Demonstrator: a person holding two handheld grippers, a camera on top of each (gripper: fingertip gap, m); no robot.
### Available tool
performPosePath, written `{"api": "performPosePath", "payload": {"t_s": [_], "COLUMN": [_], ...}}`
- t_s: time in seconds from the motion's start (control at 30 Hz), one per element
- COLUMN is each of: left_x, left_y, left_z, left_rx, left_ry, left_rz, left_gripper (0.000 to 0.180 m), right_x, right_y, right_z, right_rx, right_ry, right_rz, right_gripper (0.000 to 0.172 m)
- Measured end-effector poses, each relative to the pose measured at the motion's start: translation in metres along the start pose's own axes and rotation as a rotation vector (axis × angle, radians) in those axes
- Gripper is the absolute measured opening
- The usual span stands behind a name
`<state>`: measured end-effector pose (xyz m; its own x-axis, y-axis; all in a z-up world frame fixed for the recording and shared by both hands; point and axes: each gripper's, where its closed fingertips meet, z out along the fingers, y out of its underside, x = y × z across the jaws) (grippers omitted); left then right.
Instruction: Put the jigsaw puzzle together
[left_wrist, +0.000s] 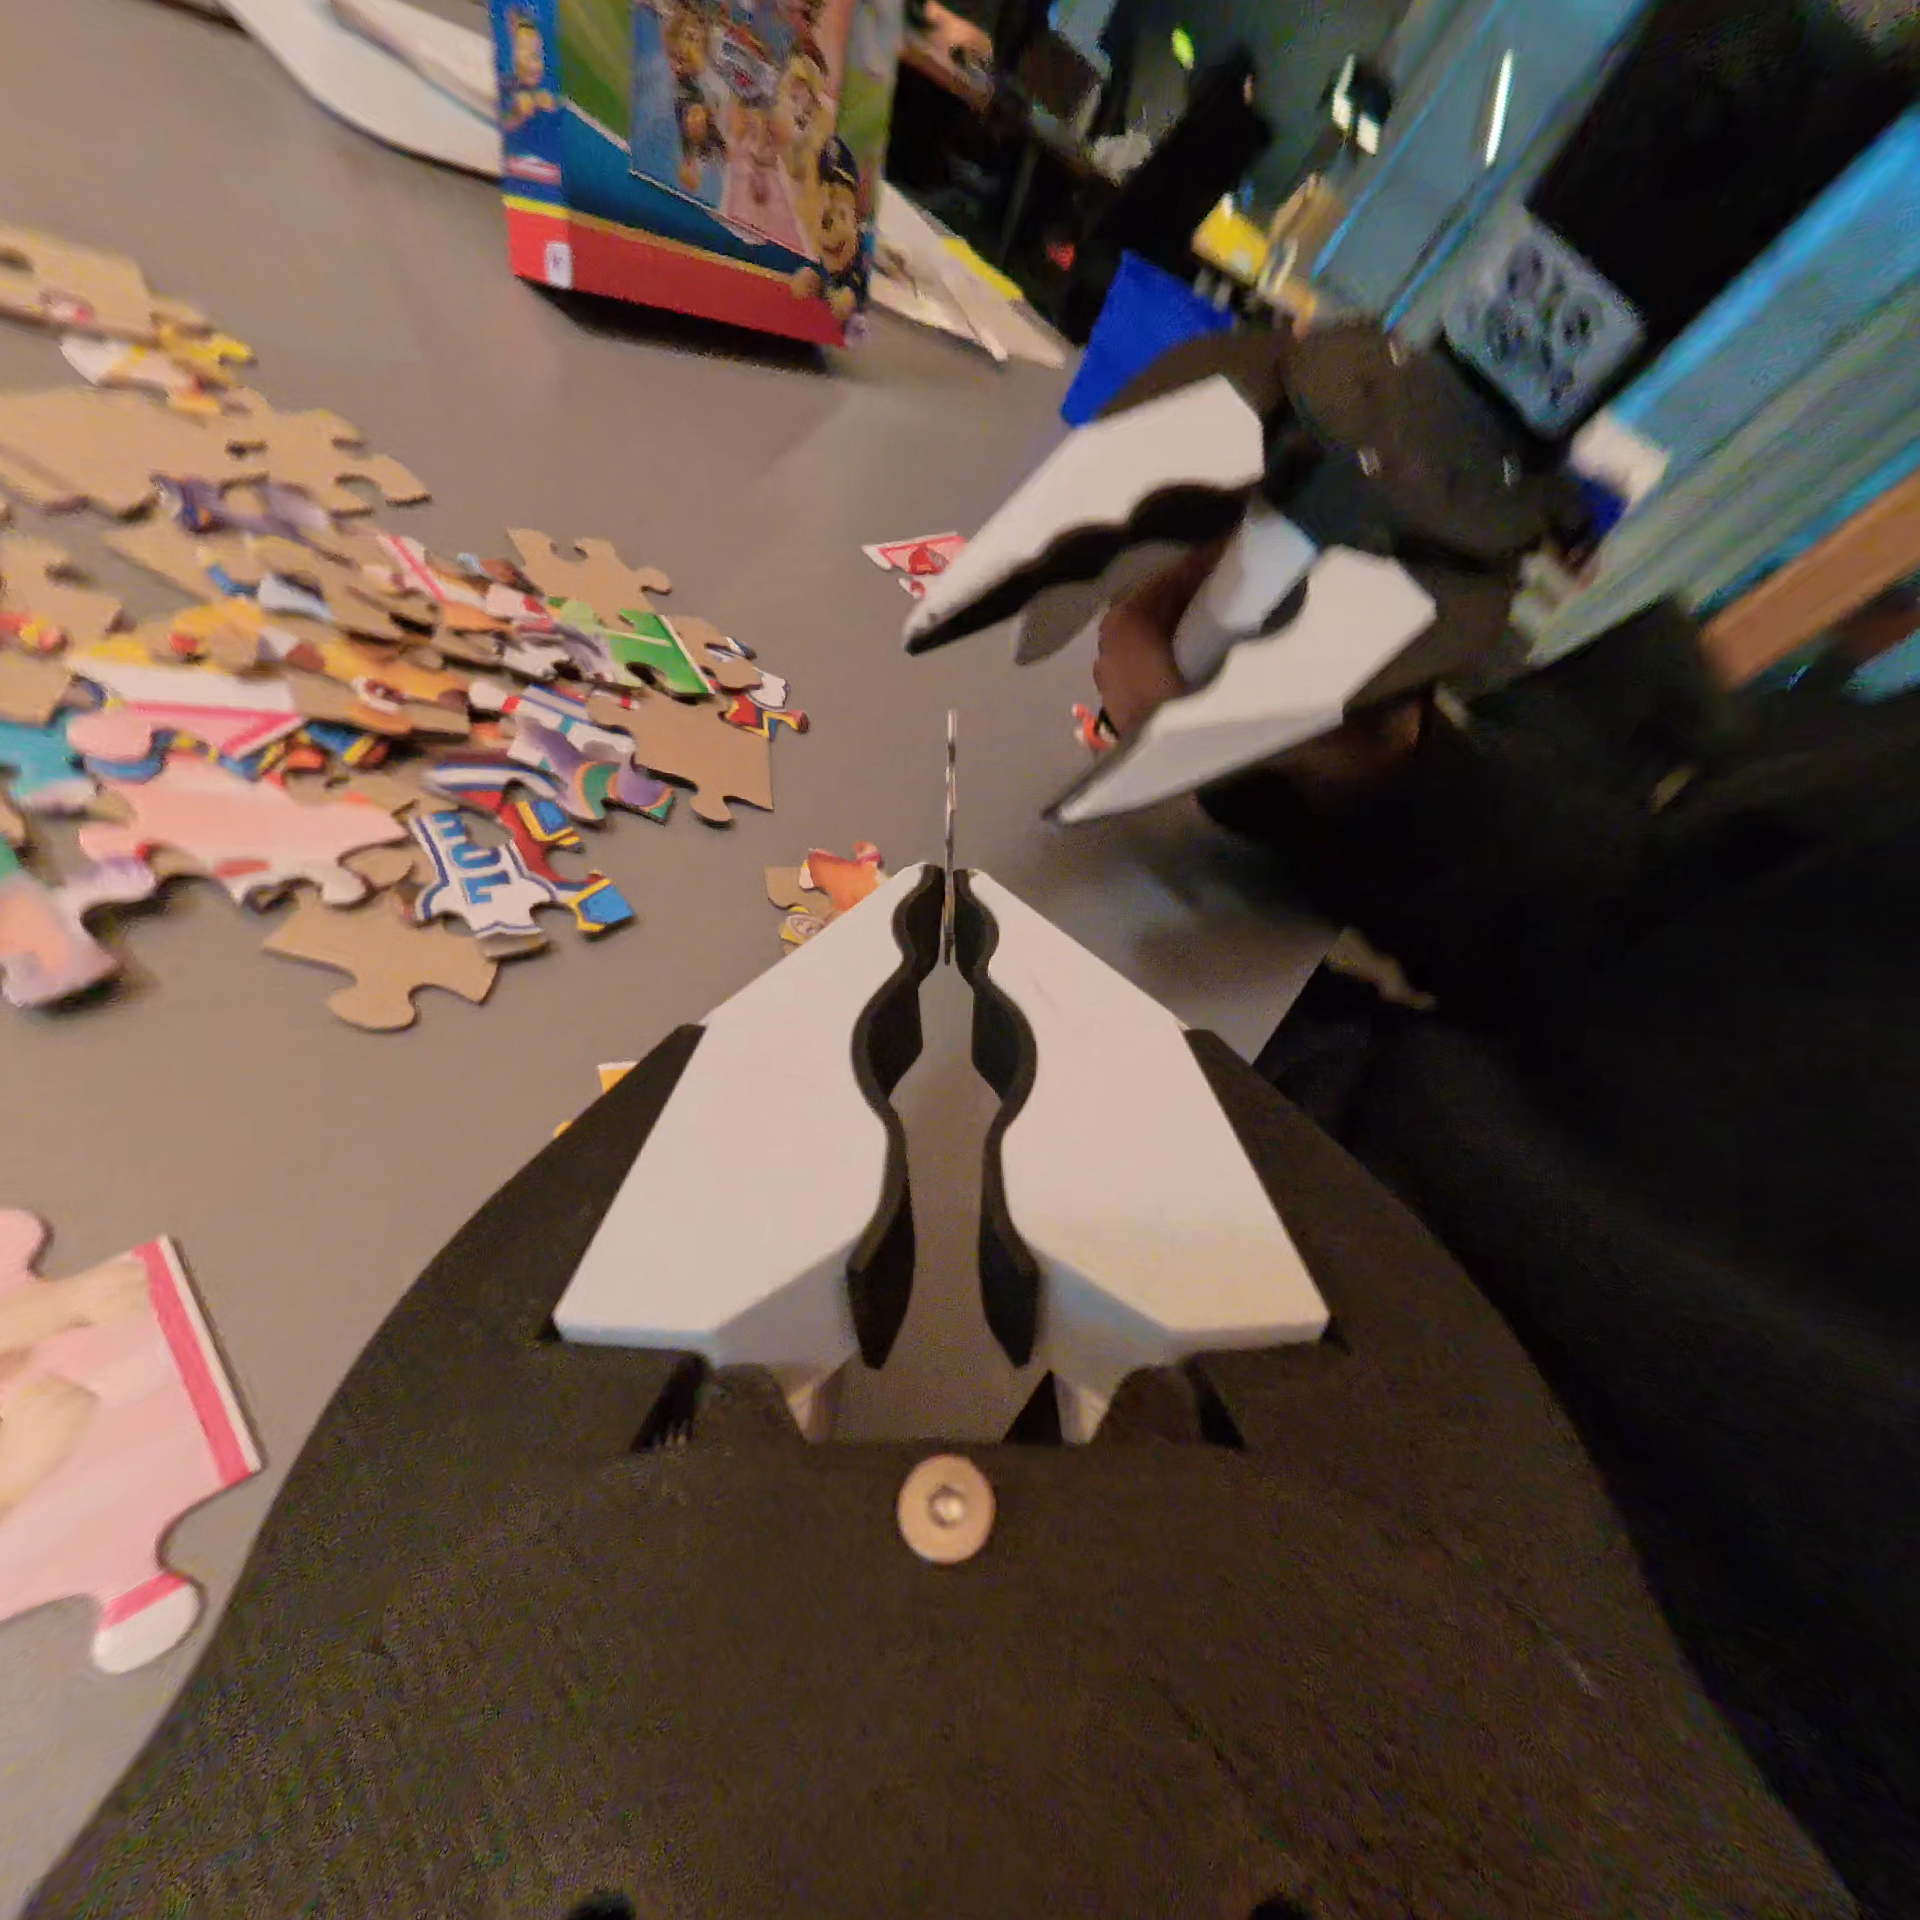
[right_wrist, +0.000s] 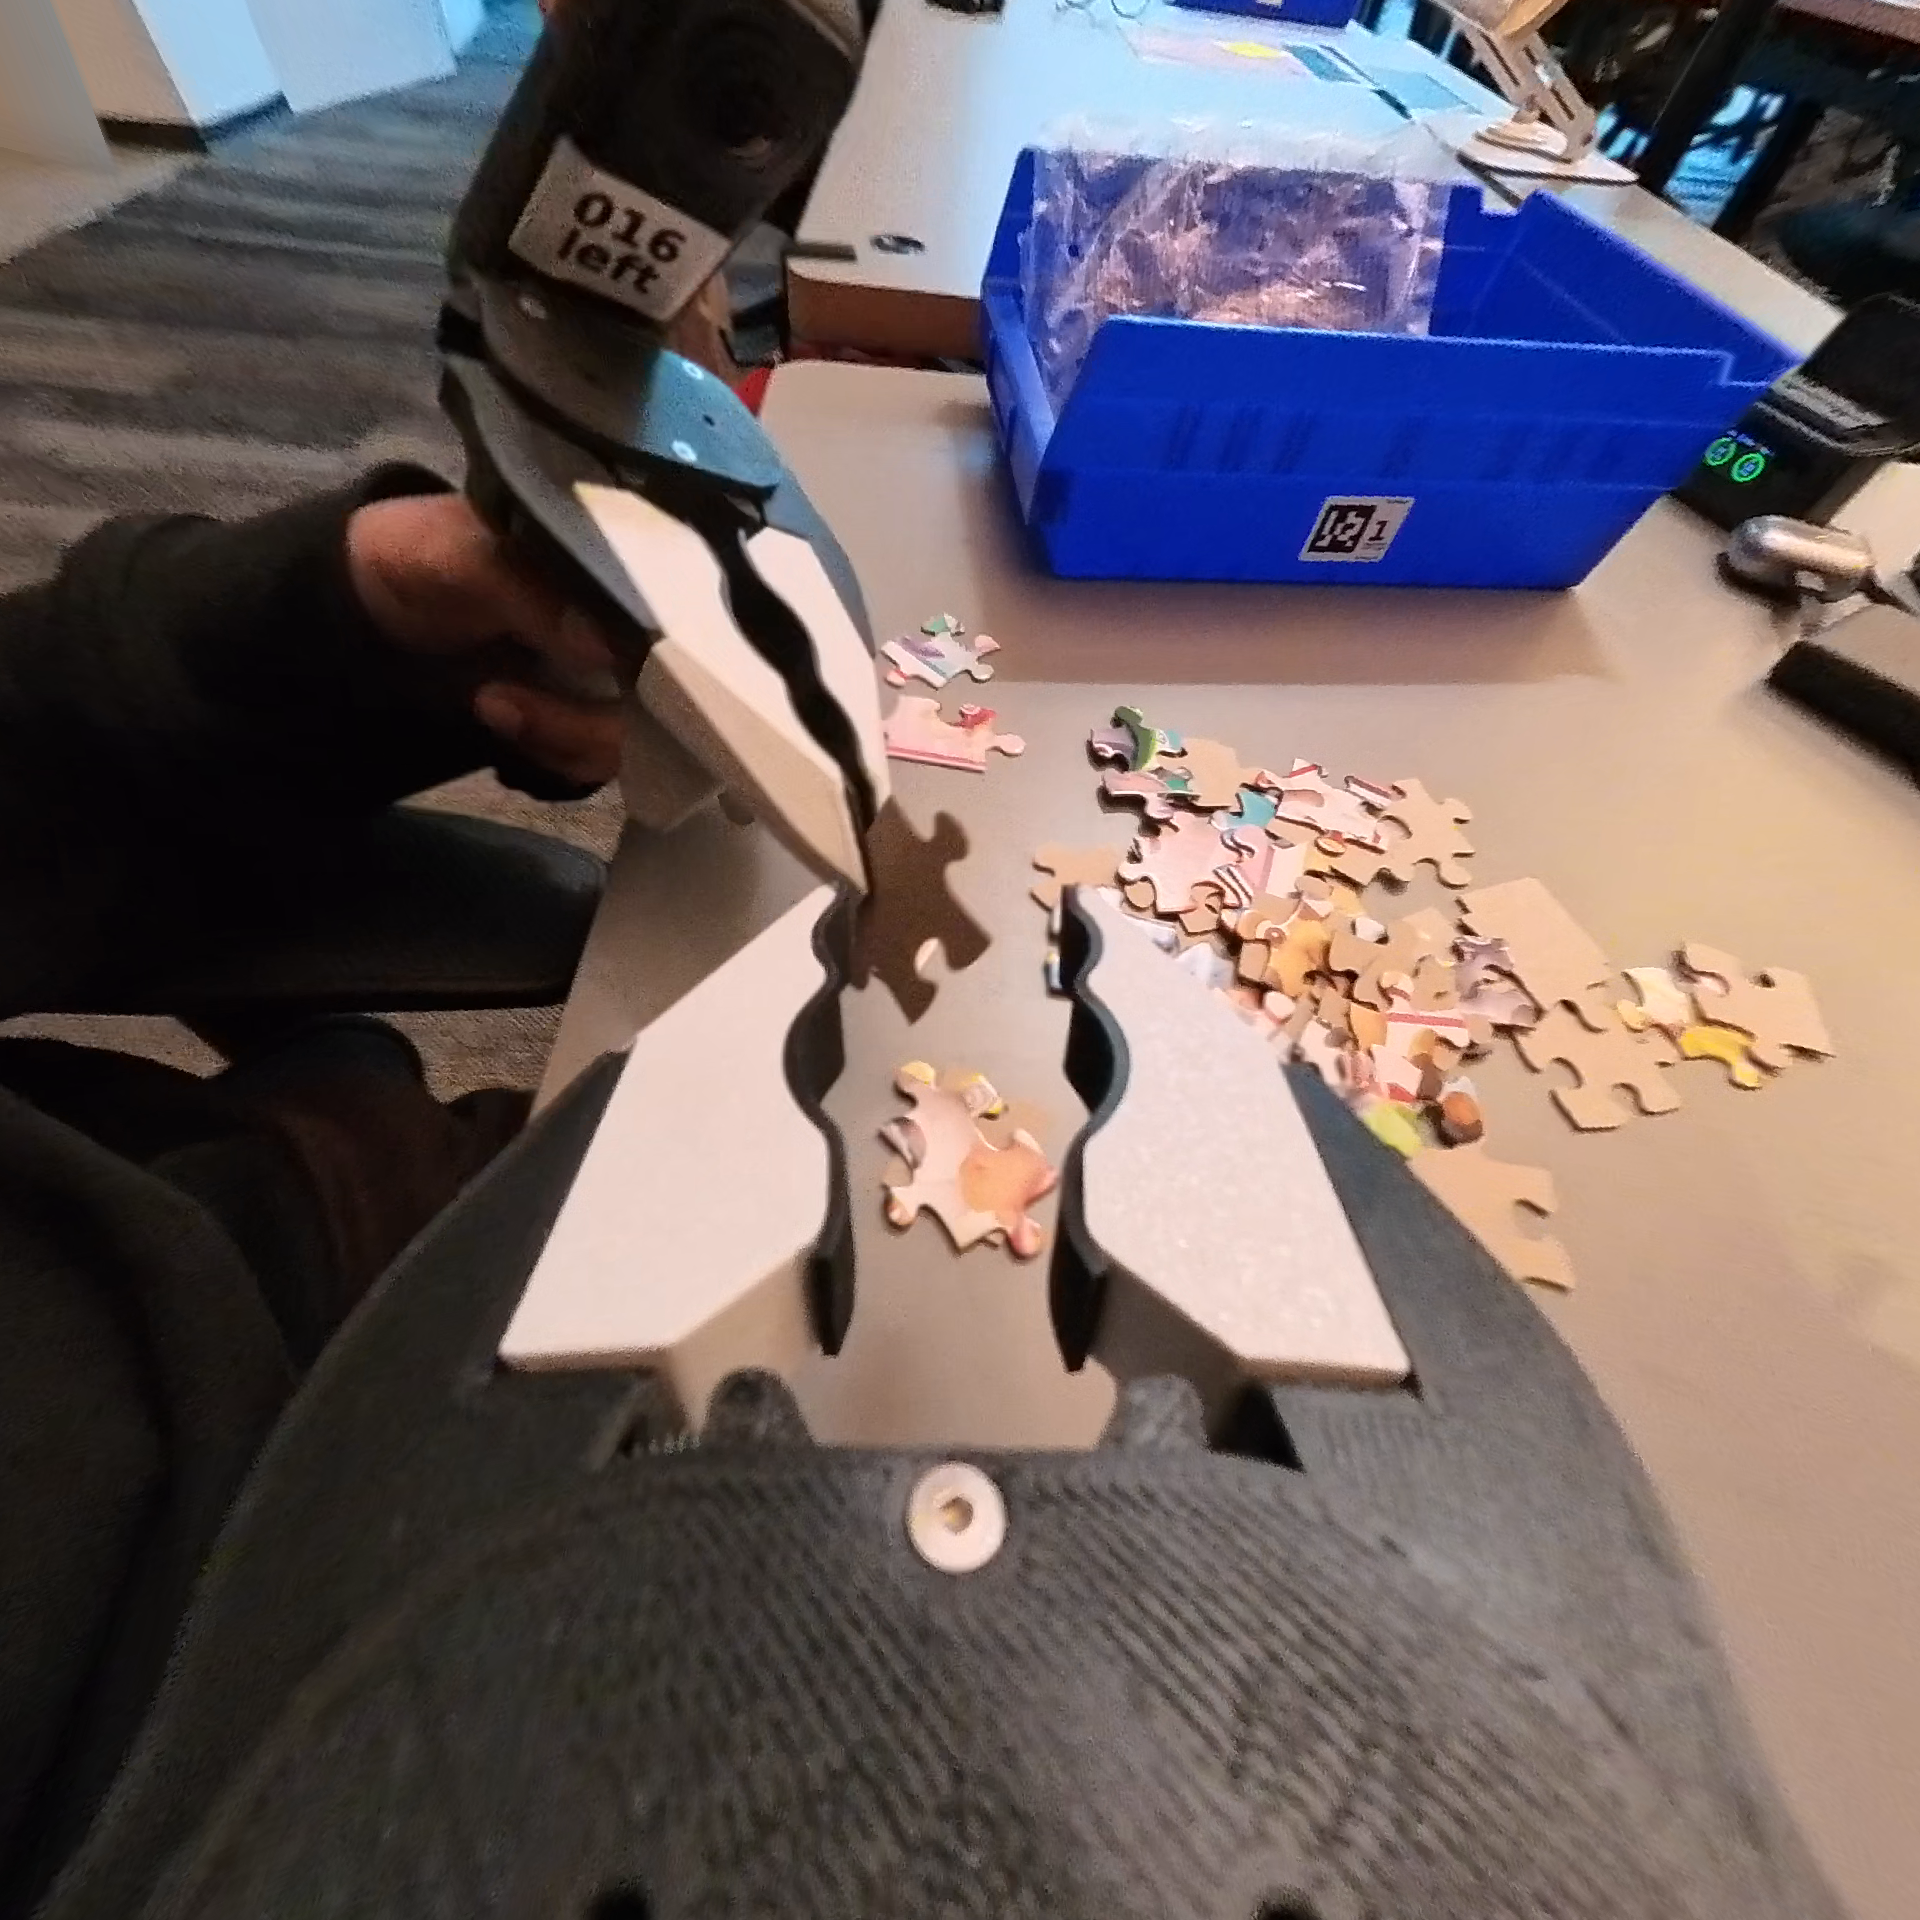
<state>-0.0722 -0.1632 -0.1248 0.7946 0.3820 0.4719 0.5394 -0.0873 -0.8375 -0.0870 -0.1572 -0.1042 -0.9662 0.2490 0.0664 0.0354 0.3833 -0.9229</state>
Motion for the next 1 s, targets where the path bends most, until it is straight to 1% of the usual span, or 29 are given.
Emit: {"api": "performPosePath", "payload": {"t_s": [0.07, 0.13, 0.2, 0.27, 0.3, 0.33, 0.4, 0.43, 0.47, 0.53, 0.6, 0.67, 0.73, 0.8, 0.83, 0.87, 0.9, 1.0], "left_x": [0.013, 0.020, 0.025, 0.028, 0.028, 0.025, 0.019, 0.012, 0.002, -0.013, -0.023, -0.022, -0.025, -0.029, -0.031, -0.033, -0.034, -0.034], "left_y": [0.004, 0.004, 0.004, 0.004, 0.005, 0.005, 0.006, 0.005, 0.002, -0.005, -0.020, -0.033, -0.042, -0.043, -0.042, -0.041, -0.039, -0.036], "left_z": [0.000, 0.000, -0.001, -0.005, -0.007, -0.008, -0.011, -0.013, -0.016, -0.026, -0.039, -0.050, -0.058, -0.061, -0.061, -0.060, -0.058, -0.054], "left_rx": [-0.031, -0.029, -0.020, -0.015, -0.015, -0.018, -0.021, -0.018, -0.005, 0.042, 0.141, 0.239, 0.303, 0.321, 0.314, 0.304, 0.296, 0.268], "left_ry": [0.022, 0.038, 0.069, 0.099, 0.103, 0.086, 0.055, 0.015, -0.040, -0.110, -0.152, -0.130, -0.131, -0.150, -0.162, -0.171, -0.179, -0.200], "left_rz": [0.124, 0.182, 0.198, 0.201, 0.204, 0.209, 0.215, 0.211, 0.204, 0.184, 0.138, 0.104, 0.074, 0.066, 0.066, 0.068, 0.073, 0.095], "left_gripper": [0.000, 0.000, 0.000, 0.000, 0.000, 0.000, 0.004, 0.013, 0.026, 0.042, 0.044, 0.044, 0.043, 0.043, 0.043, 0.043, 0.043, 0.042], "right_x": [-0.005, -0.011, -0.019, -0.026, -0.030, -0.033, -0.037, -0.036, -0.034, -0.033, -0.040, -0.043, -0.042, -0.046, -0.048, -0.050, -0.051, -0.049], "right_y": [-0.001, -0.001, 0.002, 0.004, 0.005, 0.006, 0.008, 0.010, 0.013, 0.018, 0.029, 0.043, 0.055, 0.060, 0.063, 0.066, 0.068, 0.063], "right_z": [-0.003, -0.004, -0.005, -0.005, -0.005, -0.004, -0.002, 0.000, 0.001, 0.005, 0.011, 0.019, 0.026, 0.031, 0.033, 0.035, 0.036, 0.032], "right_rx": [0.004, -0.005, -0.025, -0.040, -0.041, -0.042, -0.054, -0.063, -0.073, -0.102, -0.161, -0.239, -0.313, -0.344, -0.362, -0.379, -0.388, -0.358], "right_ry": [-0.054, -0.106, -0.159, -0.190, -0.202, -0.211, -0.213, -0.194, -0.167, -0.114, -0.108, -0.068, -0.014, 0.001, -0.005, -0.016, -0.022, -0.033], "right_rz": [0.033, 0.051, 0.053, 0.040, 0.030, 0.022, 0.003, -0.015, -0.041, -0.111, -0.191, -0.287, -0.416, -0.515, -0.532, -0.529, -0.515, -0.456], "right_gripper": [0.034, 0.032, 0.027, 0.016, 0.007, 0.003, 0.000, 0.000, 0.000, 0.000, 0.000, 0.000, 0.000, 0.003, 0.007, 0.016, 0.020, 0.026]}}
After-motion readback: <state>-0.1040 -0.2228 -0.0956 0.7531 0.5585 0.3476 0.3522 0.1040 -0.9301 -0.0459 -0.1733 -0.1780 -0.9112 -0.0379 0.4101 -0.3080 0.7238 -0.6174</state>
